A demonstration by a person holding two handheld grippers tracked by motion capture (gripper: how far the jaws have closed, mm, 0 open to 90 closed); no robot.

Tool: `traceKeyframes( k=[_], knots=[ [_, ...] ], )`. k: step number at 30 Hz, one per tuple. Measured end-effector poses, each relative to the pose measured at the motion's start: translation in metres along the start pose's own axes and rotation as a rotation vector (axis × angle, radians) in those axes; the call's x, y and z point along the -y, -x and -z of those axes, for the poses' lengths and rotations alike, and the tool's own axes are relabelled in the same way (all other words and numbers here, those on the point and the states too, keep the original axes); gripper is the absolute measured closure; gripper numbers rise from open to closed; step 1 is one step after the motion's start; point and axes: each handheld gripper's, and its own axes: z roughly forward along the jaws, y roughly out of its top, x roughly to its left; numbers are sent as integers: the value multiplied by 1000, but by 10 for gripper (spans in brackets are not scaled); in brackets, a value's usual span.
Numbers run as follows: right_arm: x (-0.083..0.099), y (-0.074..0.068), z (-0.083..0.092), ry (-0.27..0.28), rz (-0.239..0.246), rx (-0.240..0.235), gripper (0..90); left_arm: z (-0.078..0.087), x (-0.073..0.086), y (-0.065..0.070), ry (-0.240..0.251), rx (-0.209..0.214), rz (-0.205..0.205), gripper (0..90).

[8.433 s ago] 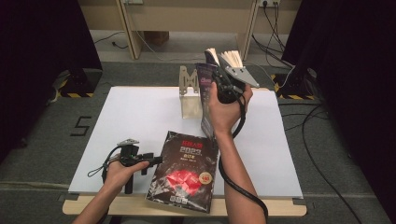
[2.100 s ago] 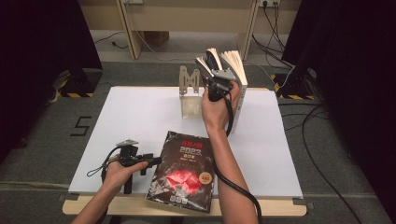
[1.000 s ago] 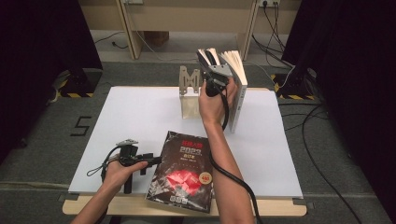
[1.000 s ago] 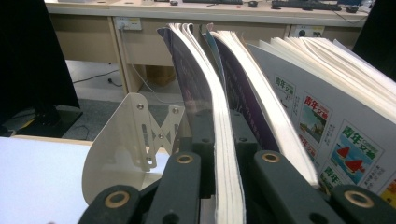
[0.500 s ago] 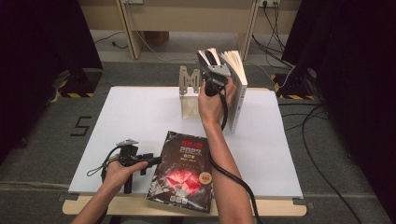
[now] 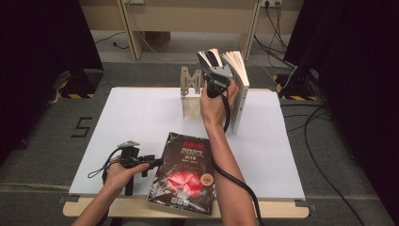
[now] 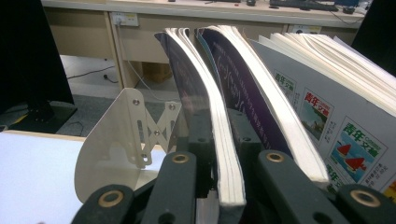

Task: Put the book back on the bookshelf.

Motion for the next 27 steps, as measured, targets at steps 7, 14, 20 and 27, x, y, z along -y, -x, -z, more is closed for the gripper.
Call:
traceKeyframes(
  k=[7, 14, 20, 27],
  knots=[
    [0, 2, 3, 5, -1, -2, 805, 0, 0, 0, -1, 0, 0, 423],
    [0, 4, 8, 17, -7, -5, 787, 0, 0, 1, -1, -1, -2, 423],
    [-1, 6, 16, 37, -9, -4, 762, 0, 0, 1, 0, 1, -3, 423],
    [-6, 9, 25, 75, -5, 7, 739, 1, 0, 1, 1, 0, -4, 423]
  ],
)
